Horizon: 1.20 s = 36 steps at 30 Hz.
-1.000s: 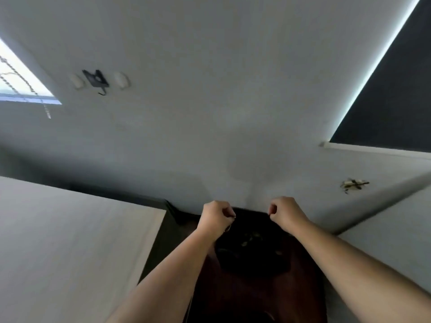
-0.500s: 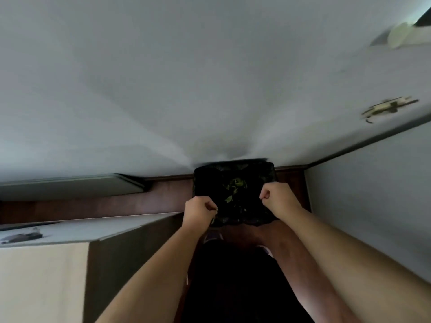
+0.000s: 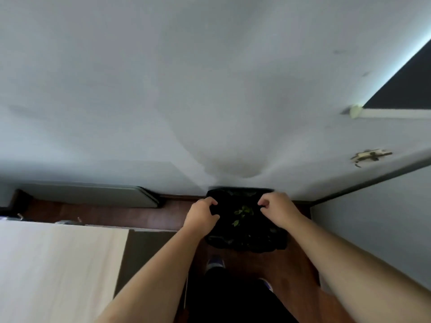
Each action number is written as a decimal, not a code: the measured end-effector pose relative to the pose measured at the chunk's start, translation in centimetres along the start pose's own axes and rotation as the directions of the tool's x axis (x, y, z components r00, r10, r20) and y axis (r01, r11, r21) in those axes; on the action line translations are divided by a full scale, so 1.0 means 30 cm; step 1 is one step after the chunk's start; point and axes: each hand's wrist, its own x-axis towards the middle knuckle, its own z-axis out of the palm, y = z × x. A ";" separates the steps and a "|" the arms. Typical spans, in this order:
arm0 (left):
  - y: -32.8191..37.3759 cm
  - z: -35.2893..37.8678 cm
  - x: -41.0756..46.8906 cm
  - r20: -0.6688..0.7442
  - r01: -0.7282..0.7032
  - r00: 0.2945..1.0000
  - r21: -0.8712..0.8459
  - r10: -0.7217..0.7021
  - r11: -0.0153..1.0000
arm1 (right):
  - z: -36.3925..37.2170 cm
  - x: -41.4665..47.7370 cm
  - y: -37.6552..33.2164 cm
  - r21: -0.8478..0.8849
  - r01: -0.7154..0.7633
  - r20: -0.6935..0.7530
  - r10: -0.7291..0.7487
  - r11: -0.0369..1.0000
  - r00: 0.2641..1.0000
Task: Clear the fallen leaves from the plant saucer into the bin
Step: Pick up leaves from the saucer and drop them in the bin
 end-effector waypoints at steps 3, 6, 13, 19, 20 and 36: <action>0.027 -0.131 -0.125 -0.157 -0.010 0.988 -0.043 0.003 0.999 | -0.088 -0.048 -0.148 -0.047 0.120 -0.048 -0.122 0.992 0.991; 0.013 -0.250 -0.285 -0.316 -0.018 0.949 -0.085 -0.009 0.996 | -0.134 -0.114 -0.345 -0.099 0.282 -0.068 -0.290 0.954 0.955; -0.288 -0.434 -0.802 -0.623 0.139 0.736 -0.245 -0.266 0.959 | 0.019 -0.395 -0.856 -0.174 0.648 0.073 -0.647 0.741 0.759; -0.632 -0.357 -1.300 -0.627 0.339 0.482 -0.511 -0.612 0.790 | 0.331 -0.698 -1.128 -0.198 0.854 0.289 -0.804 0.481 0.519; -0.689 -0.329 -1.381 -0.617 0.359 0.442 -0.544 -0.652 0.758 | 0.390 -0.754 -1.165 -0.202 0.876 0.327 -0.813 0.438 0.482; -1.481 0.037 -2.204 -0.422 0.577 0.380 -0.587 -0.823 0.568 | 1.349 -1.427 -1.477 -0.125 0.983 0.772 -0.635 -0.134 0.012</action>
